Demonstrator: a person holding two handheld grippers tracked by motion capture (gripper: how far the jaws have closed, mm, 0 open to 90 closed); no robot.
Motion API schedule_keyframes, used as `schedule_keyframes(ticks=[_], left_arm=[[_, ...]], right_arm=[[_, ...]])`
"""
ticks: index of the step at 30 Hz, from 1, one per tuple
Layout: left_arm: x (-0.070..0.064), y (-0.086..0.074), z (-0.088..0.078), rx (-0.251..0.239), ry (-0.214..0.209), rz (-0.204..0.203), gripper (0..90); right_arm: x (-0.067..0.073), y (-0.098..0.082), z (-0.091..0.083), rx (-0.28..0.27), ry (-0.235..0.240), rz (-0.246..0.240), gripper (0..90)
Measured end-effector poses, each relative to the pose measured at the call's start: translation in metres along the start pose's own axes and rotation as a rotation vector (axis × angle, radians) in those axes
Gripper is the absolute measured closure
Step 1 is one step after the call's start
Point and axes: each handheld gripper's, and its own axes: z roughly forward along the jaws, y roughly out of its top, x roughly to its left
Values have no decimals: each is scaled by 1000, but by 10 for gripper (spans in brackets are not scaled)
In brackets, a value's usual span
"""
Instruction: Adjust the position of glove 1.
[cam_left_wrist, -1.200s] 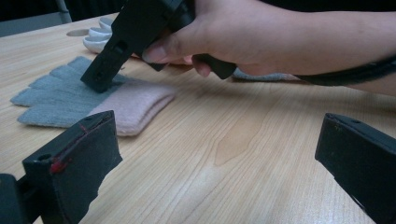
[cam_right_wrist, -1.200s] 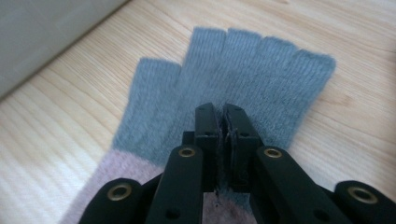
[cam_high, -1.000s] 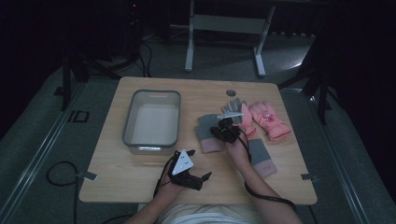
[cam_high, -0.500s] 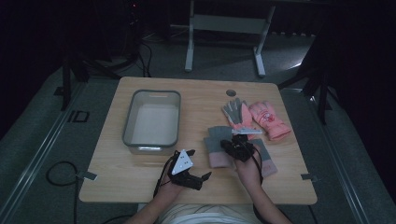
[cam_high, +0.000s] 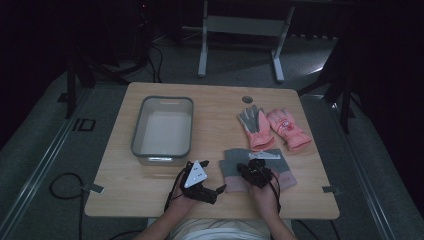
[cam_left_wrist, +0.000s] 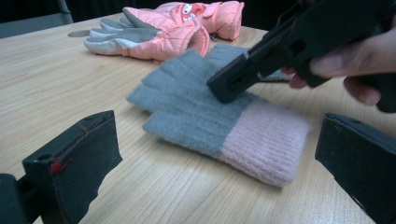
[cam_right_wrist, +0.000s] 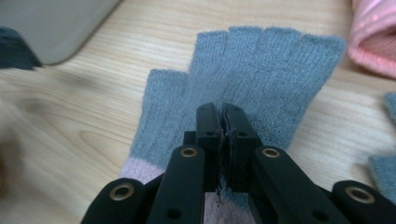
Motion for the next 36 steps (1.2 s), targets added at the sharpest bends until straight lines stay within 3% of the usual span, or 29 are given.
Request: schedule_keyframes(ticks=[4,9,14,15,16,17,18,20,22,23,24,27,28,29,30,36], left_arm=[[0,0,0,-1,-1,0,0],[0,0,0,-1,-1,0,0],[0,0,0,0,-1,0,0],[0,0,0,-1,-1,0,0],[0,0,0,1,-2,2,0],[0,0,0,1,-1,3,0],[0,0,0,1,-1,3,0],[0,0,0,0,0,3,0],[0,0,0,0,0,3,0],[-1,0,0,1,0,2,0],[-1,0,0,1,0,2,0],[0,0,0,1,1,2,0],[-1,0,0,2,1,0,0],[0,0,0,1,1,0,0],[0,0,0,2,1,-1,0],[-1,0,0,2,5,3,0]], right_arm=[[-5,-4,8,21,3,23,844],[-5,-6,10,10,-2,24,800],[-11,6,-7,-15,23,5,749],[-15,12,-14,-31,26,-23,738],[-22,20,-25,-56,36,-81,715],[-22,20,-25,-56,36,-81,715],[-28,23,-29,-57,20,-113,710],[-41,27,-37,-68,38,-164,701],[-47,28,-40,-63,30,-182,701],[-54,28,-43,-49,27,-198,698],[-73,27,-50,-20,21,-234,707],[-83,24,-54,-14,12,-250,707],[-95,22,-58,10,18,-273,701],[-95,22,-58,10,18,-273,701],[-108,19,-59,31,22,-282,686],[-128,13,-54,83,26,-298,650]])
